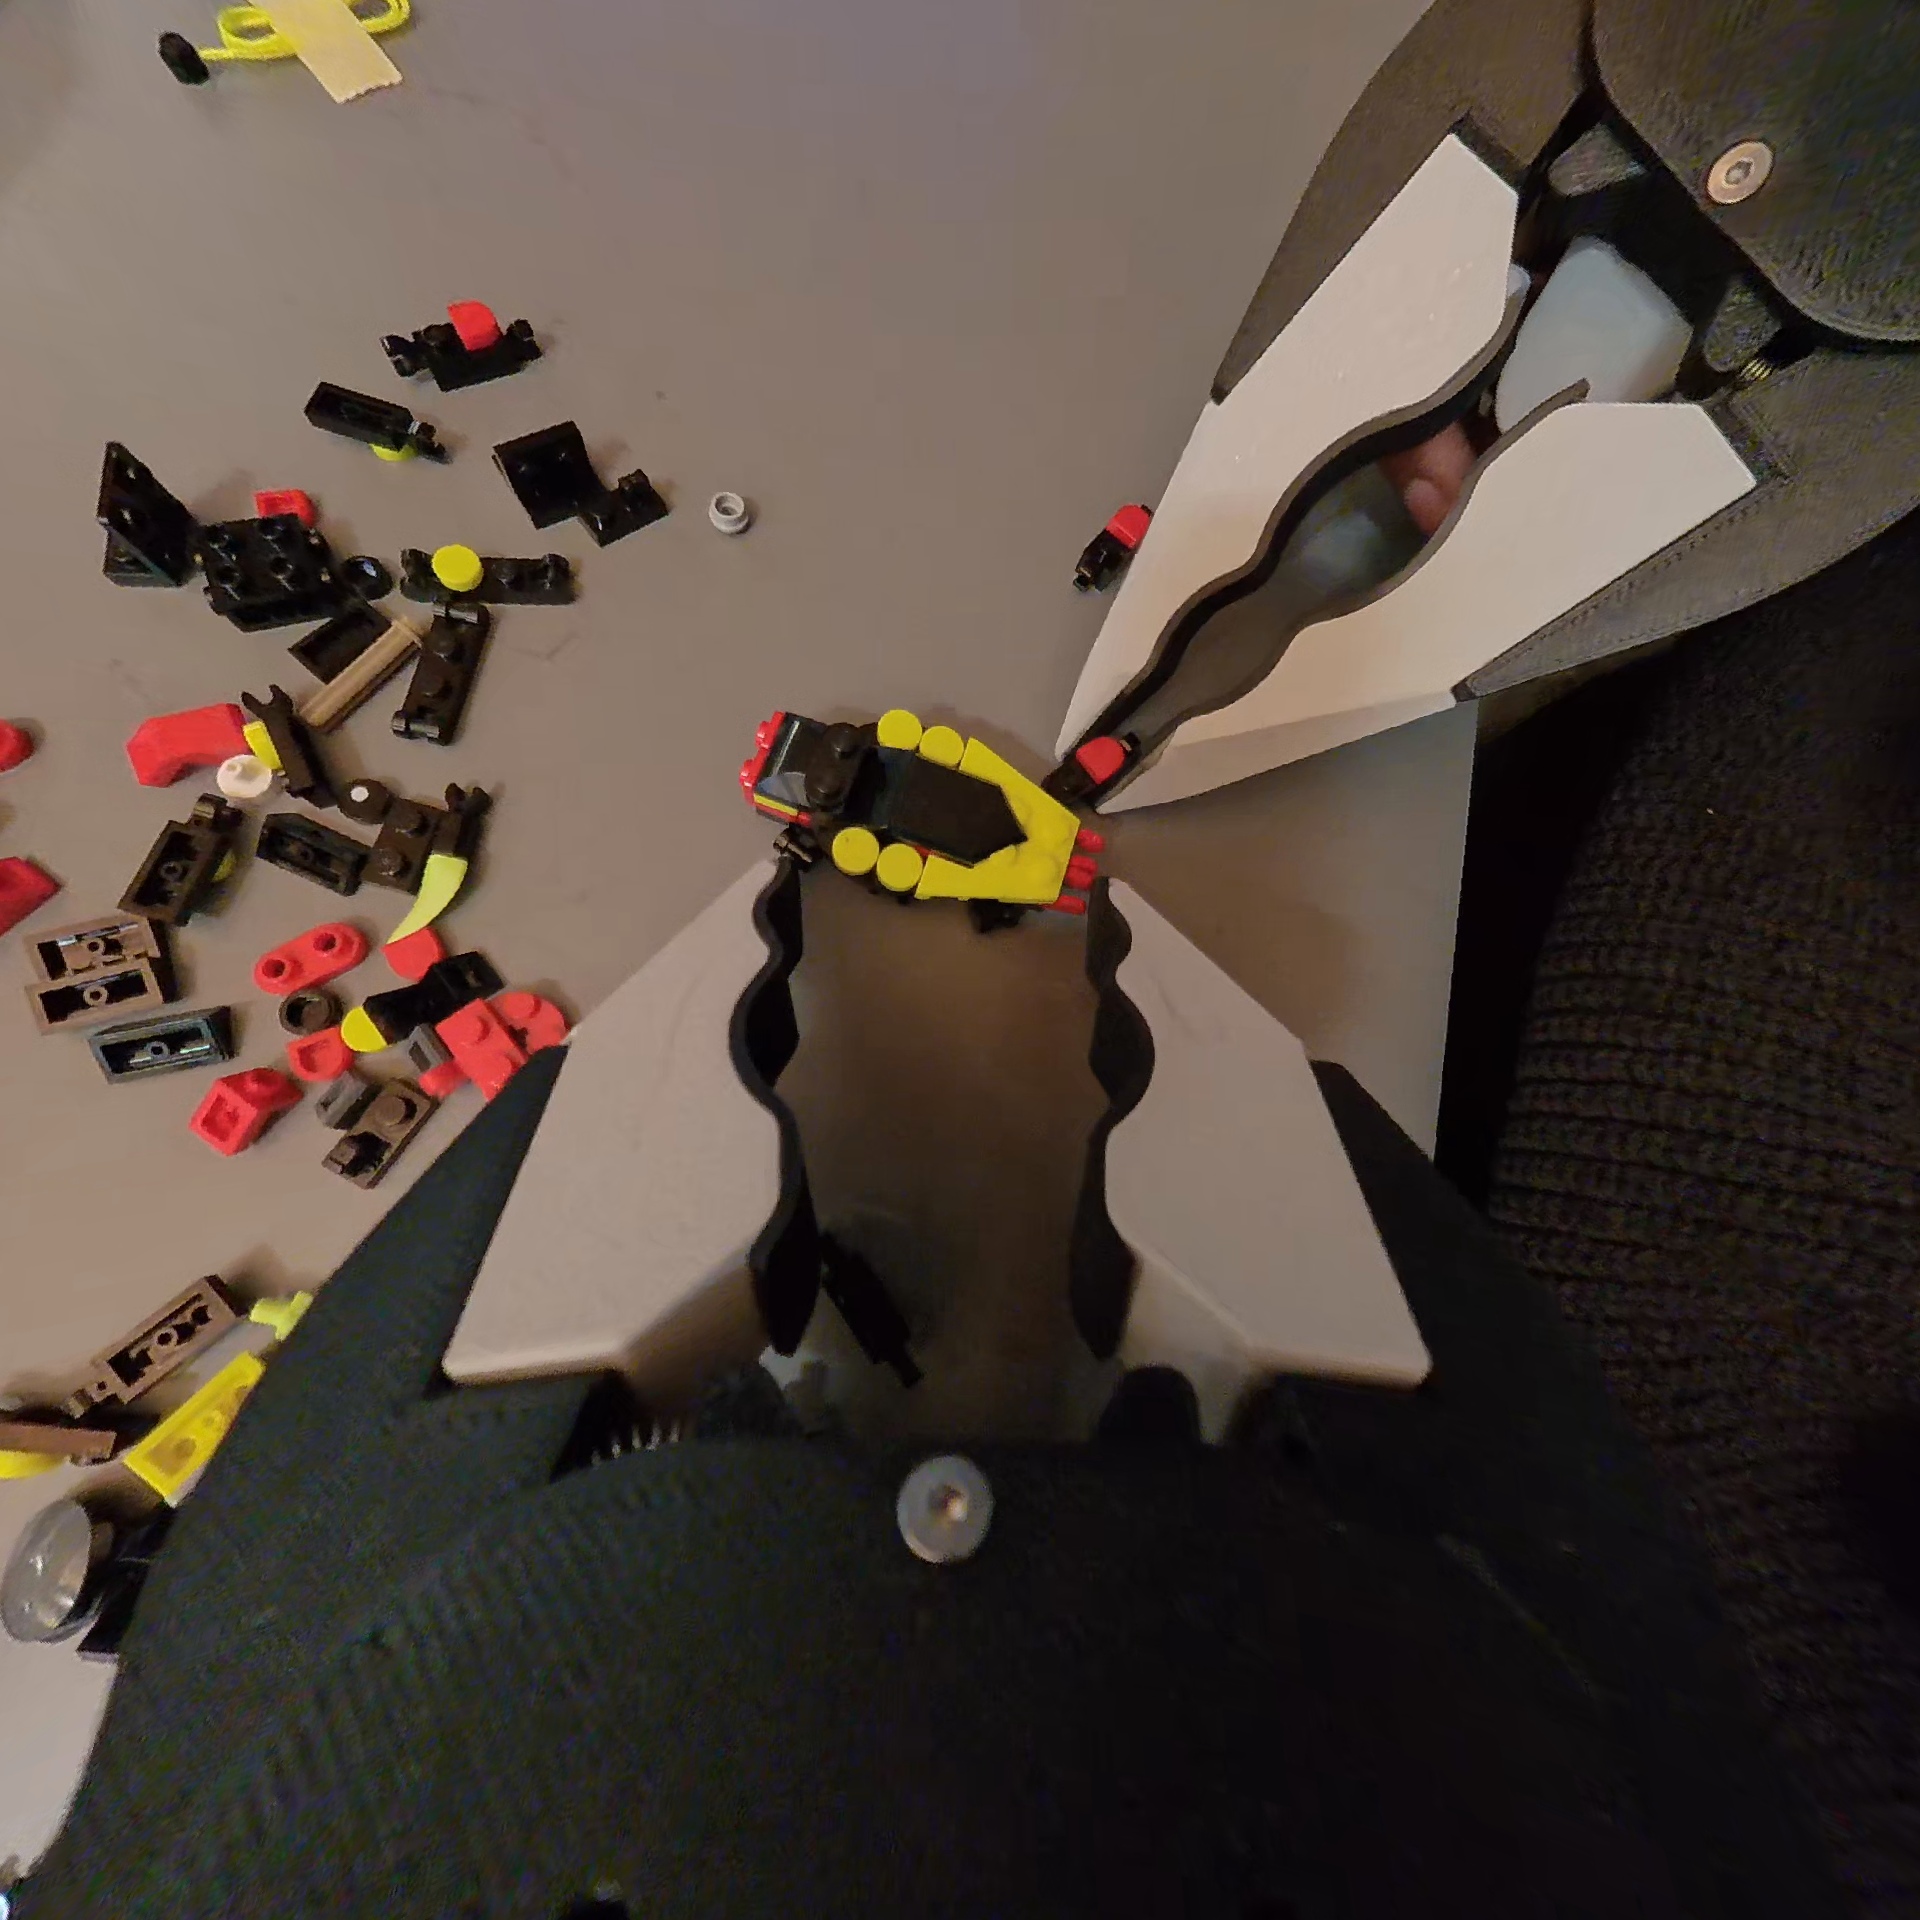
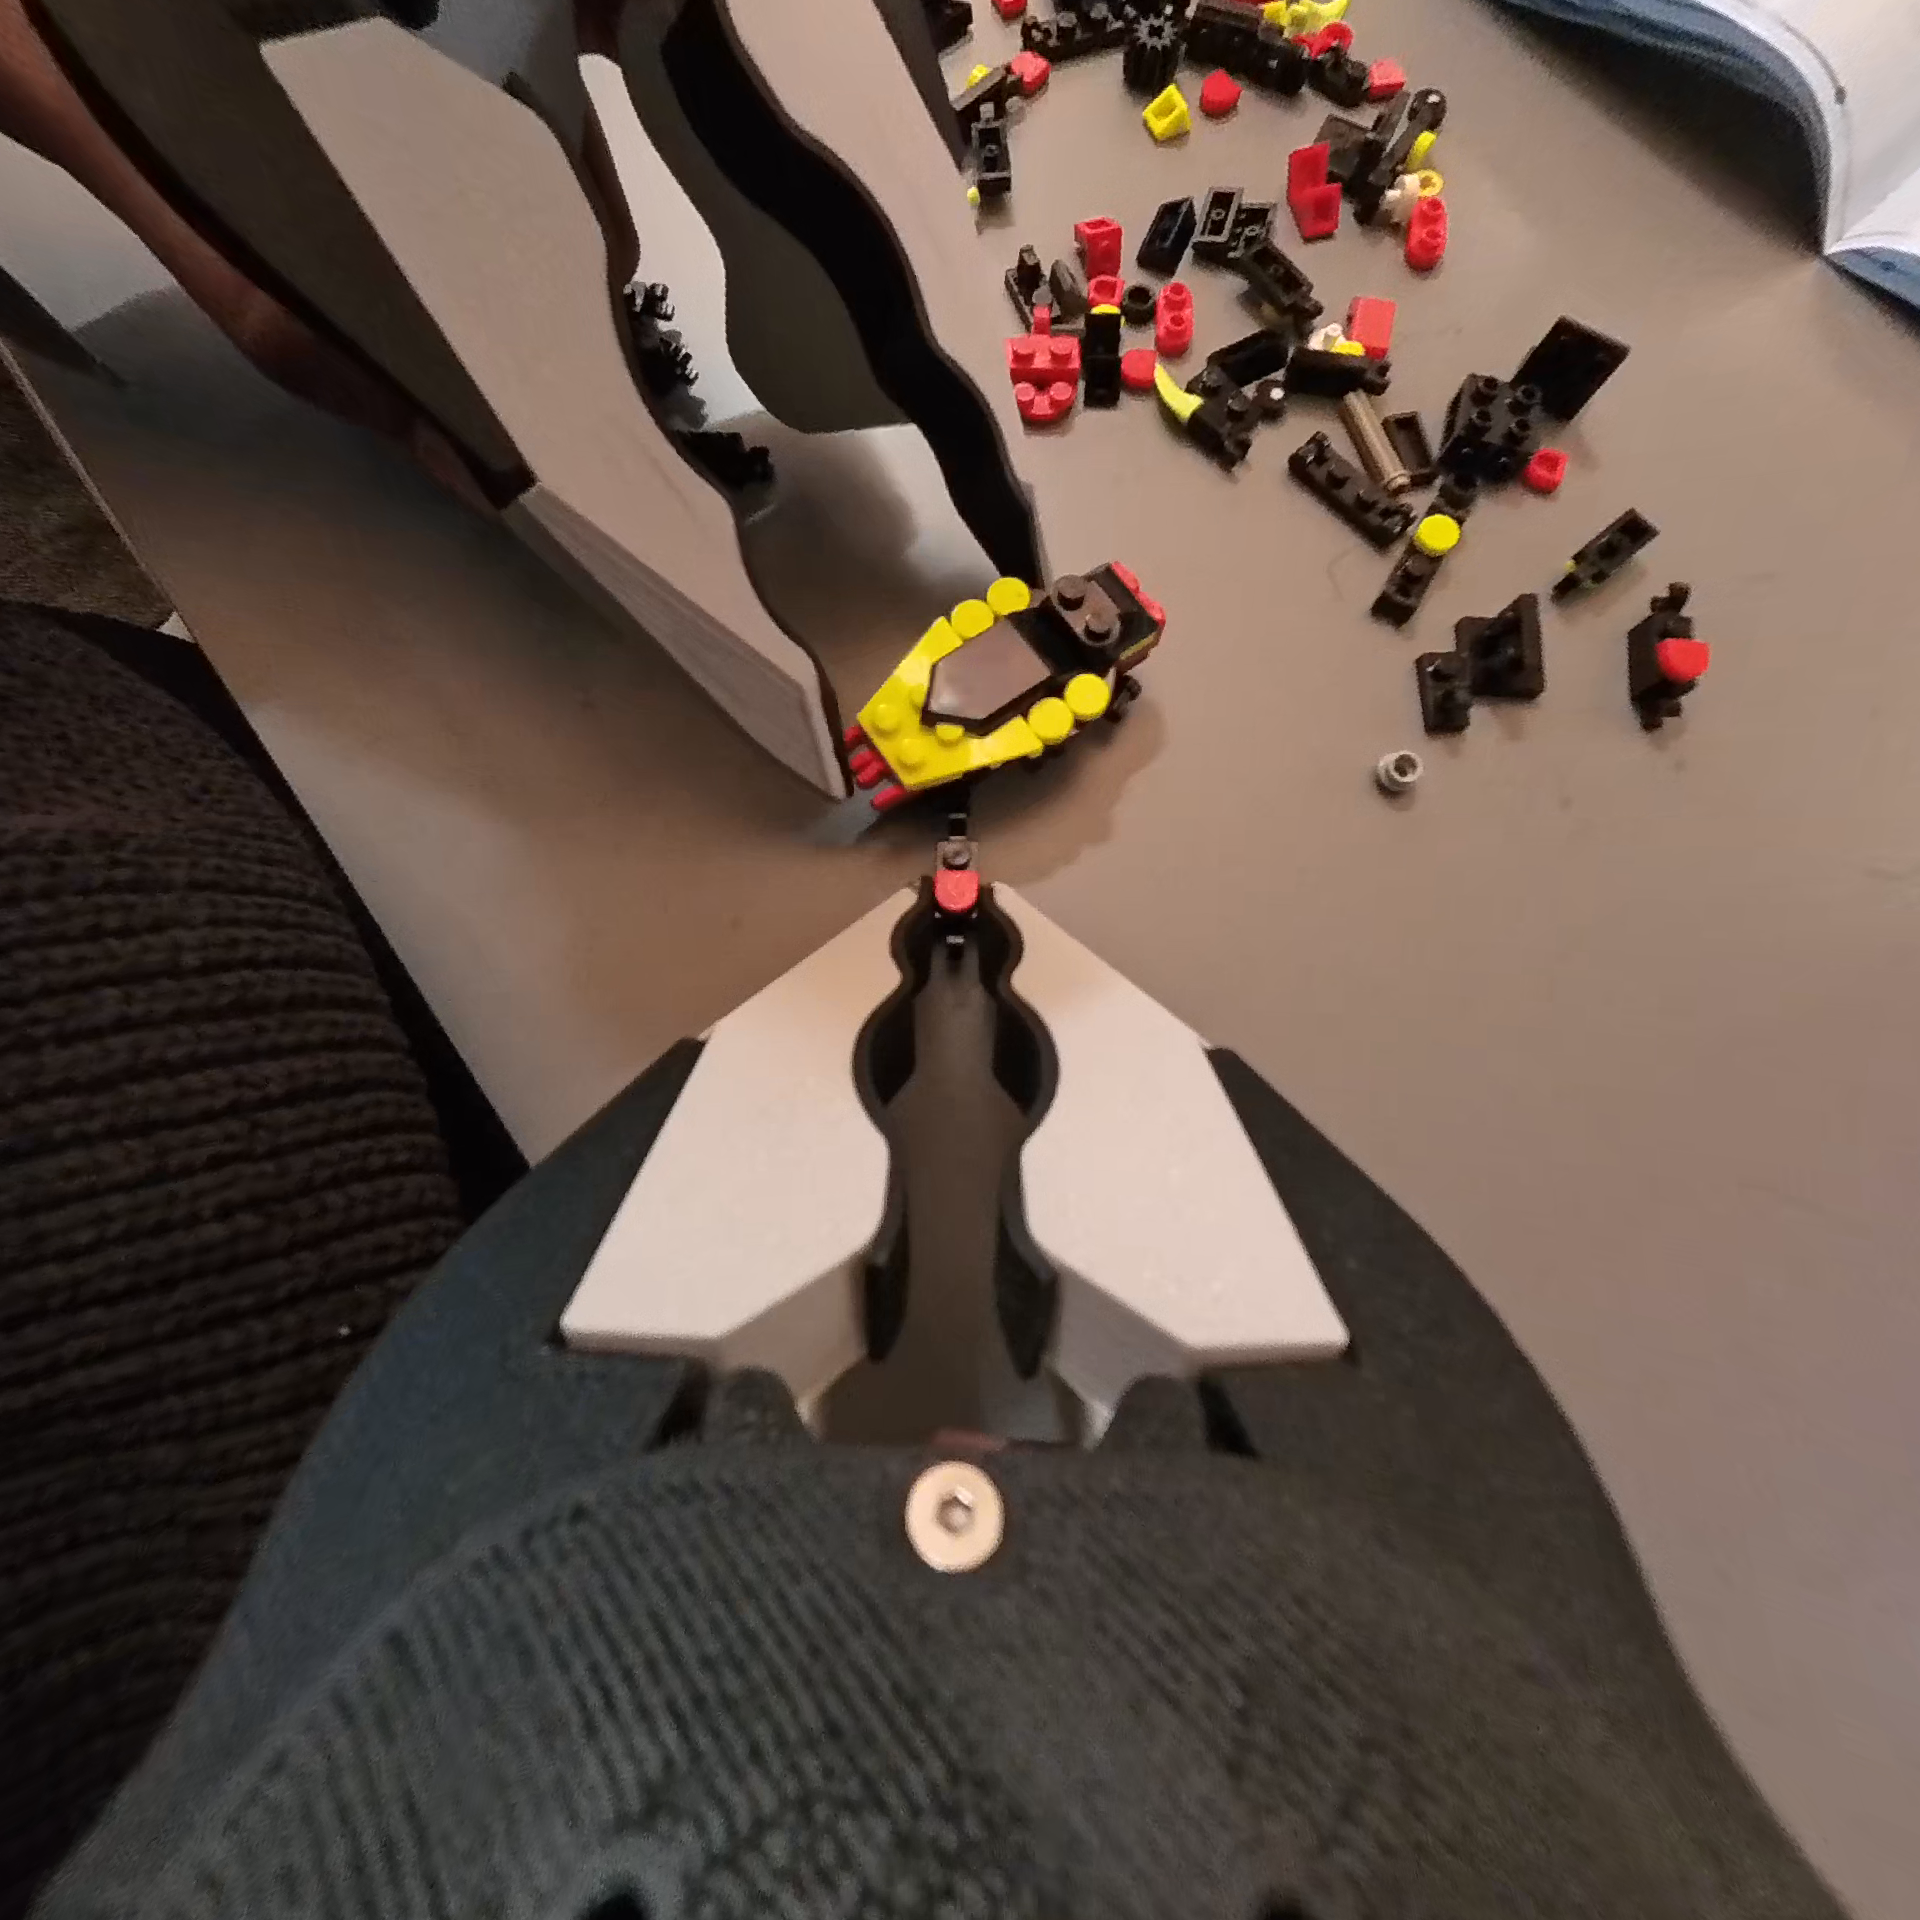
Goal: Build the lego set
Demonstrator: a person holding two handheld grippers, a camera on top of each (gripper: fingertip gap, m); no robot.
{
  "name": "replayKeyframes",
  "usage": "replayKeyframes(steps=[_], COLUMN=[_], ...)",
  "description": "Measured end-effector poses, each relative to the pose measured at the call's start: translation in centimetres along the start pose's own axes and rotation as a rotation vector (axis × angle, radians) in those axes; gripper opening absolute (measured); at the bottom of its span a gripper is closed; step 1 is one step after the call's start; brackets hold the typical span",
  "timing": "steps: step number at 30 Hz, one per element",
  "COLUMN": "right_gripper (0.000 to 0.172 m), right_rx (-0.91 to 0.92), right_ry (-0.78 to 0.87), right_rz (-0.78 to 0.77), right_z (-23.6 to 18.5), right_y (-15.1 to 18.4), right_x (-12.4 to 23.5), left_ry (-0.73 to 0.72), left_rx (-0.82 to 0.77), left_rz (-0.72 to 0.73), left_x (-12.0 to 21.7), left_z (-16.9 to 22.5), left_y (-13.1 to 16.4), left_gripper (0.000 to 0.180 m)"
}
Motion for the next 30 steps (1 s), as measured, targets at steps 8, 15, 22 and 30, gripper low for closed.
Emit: replayKeyframes(steps=[8,15,22,30], right_gripper=[0.006,0.006,0.006,0.006], right_rx=[0.006,-0.030,-0.133,-0.161], right_ry=[0.013,0.007,0.007,0.002], right_rz=[0.002,0.009,0.084,0.127], right_z=[0.1,0.3,0.9,0.6], right_y=[-0.1,0.1,-0.3,-0.1], right_x=[-0.1,0.0,1.7,3.2], left_ry=[-0.001,0.033,0.070,0.221], left_rx=[0.002,0.047,-0.115,-0.416], left_rz=[-0.014,0.007,0.038,-0.245], left_x=[-0.1,0.2,1.5,-1.8], left_z=[0.1,0.0,-0.3,0.9], left_y=[0.2,-0.1,-2.4,-1.8], left_gripper=[0.038,0.041,0.067,0.087])
Point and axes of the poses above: each gripper's, where its closed fingertips meet, x back along the fingers, y out of its underside, z = x × y across the jaws, the point moved 1 cm from there along x, back along the fingers, and after that the axes turned 12 degrees about x, right-handed, at the moved point
